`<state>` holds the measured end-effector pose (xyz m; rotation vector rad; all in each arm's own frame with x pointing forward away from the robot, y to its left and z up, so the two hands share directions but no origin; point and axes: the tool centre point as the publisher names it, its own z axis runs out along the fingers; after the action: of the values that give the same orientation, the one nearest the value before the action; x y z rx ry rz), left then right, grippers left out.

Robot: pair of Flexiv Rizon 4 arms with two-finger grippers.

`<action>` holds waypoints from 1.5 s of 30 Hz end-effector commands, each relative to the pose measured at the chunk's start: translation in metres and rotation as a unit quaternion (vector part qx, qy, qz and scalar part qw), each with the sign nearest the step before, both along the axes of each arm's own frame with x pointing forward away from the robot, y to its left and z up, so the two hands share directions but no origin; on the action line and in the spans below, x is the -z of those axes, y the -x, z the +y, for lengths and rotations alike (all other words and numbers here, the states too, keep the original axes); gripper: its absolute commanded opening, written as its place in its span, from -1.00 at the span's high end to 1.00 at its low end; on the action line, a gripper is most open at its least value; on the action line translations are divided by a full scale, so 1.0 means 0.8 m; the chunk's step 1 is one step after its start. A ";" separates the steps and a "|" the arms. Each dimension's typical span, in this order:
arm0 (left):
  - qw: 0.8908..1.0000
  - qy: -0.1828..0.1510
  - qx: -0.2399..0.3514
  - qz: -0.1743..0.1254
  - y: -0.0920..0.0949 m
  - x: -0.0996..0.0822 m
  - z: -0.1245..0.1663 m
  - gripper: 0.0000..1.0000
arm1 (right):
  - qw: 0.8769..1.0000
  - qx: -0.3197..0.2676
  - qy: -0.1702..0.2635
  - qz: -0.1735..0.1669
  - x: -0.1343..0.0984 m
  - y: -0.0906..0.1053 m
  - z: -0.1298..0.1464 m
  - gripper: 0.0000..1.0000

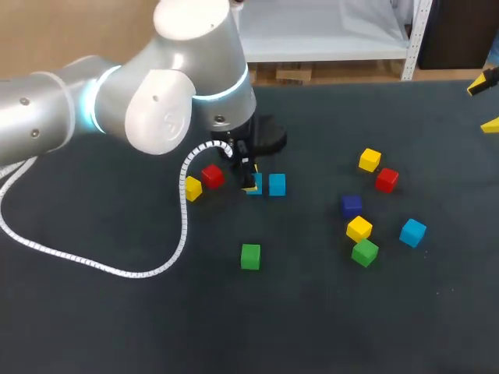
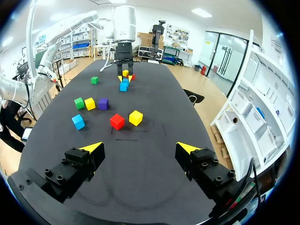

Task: Place the blue cubes, place green cubes on the blue cubes, place the yellow cubes on the green cubes, then place the red cubes on the yellow cubes, and place purple cube on the red cubes.

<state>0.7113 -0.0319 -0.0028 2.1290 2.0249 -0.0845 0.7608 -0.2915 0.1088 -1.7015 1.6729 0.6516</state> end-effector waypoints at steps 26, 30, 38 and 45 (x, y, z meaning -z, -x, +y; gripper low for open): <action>1.000 0.003 -0.001 0.008 0.002 0.005 -0.002 1.00 | 1.000 0.001 0.000 -0.001 0.000 0.002 0.001 -1.00; 1.000 0.001 -0.003 0.011 0.001 0.006 -0.003 0.40 | 1.000 0.001 0.000 -0.001 0.000 0.002 0.001 -1.00; 1.000 0.000 -0.006 0.015 0.000 0.003 -0.003 -1.00 | 1.000 0.001 0.000 -0.001 0.000 0.002 0.001 -1.00; 0.999 0.027 -0.029 0.017 0.009 -0.019 0.007 -1.00 | 1.000 0.001 0.000 -0.001 0.000 0.002 0.001 -1.00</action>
<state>0.7106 -0.0368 0.0049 2.0648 2.0888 -0.1552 0.7608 -0.2915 0.1088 -1.7015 1.6729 0.6516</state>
